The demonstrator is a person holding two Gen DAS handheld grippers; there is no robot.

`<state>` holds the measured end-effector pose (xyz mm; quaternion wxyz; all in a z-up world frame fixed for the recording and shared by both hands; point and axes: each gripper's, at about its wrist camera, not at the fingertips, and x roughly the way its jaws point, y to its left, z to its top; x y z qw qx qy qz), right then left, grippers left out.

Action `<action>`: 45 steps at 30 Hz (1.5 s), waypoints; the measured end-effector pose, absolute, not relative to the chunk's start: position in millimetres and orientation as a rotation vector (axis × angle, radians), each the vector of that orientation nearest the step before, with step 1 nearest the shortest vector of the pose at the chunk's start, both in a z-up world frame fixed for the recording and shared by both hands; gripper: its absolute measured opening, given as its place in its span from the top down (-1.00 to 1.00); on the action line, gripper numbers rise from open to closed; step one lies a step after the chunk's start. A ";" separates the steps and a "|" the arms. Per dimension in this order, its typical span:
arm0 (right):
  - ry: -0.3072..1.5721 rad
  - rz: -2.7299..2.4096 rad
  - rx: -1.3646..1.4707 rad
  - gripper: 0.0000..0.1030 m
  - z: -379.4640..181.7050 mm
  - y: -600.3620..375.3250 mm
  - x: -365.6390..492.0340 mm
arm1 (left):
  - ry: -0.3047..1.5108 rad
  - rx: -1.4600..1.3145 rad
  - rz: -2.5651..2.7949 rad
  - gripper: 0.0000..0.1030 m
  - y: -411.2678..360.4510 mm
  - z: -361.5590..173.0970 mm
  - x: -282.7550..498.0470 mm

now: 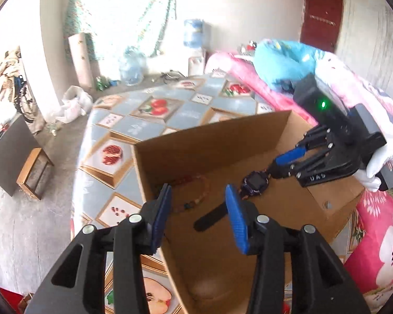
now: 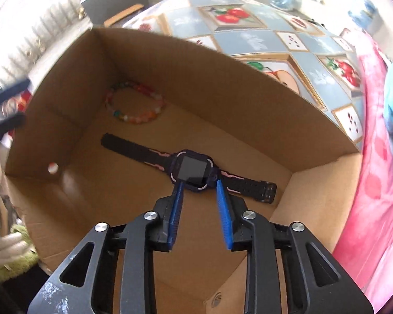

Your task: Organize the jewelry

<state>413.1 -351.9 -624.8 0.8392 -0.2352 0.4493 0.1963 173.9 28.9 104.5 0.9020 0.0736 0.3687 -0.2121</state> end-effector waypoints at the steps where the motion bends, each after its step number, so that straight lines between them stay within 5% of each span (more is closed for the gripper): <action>1: 0.963 0.419 -0.534 0.27 -627.1 -346.5 414.5 | 0.738 0.134 -0.414 0.10 36.6 106.7 168.6; 12: 1.118 0.276 -0.758 0.16 -669.4 -313.6 447.0 | 0.692 0.067 -0.345 -0.02 74.5 88.8 138.3; 26: 1.005 0.205 -0.694 0.16 -640.4 -323.6 435.3 | 0.666 0.040 -0.377 -0.05 77.0 80.1 129.5; 36: 0.659 0.332 -0.282 0.10 -528.7 -400.1 308.4 | 0.555 0.028 -0.416 -0.13 73.8 94.9 88.2; 45: 0.398 0.357 0.060 0.08 -561.9 -460.1 202.4 | 0.547 0.066 -0.488 -0.19 58.2 85.2 42.1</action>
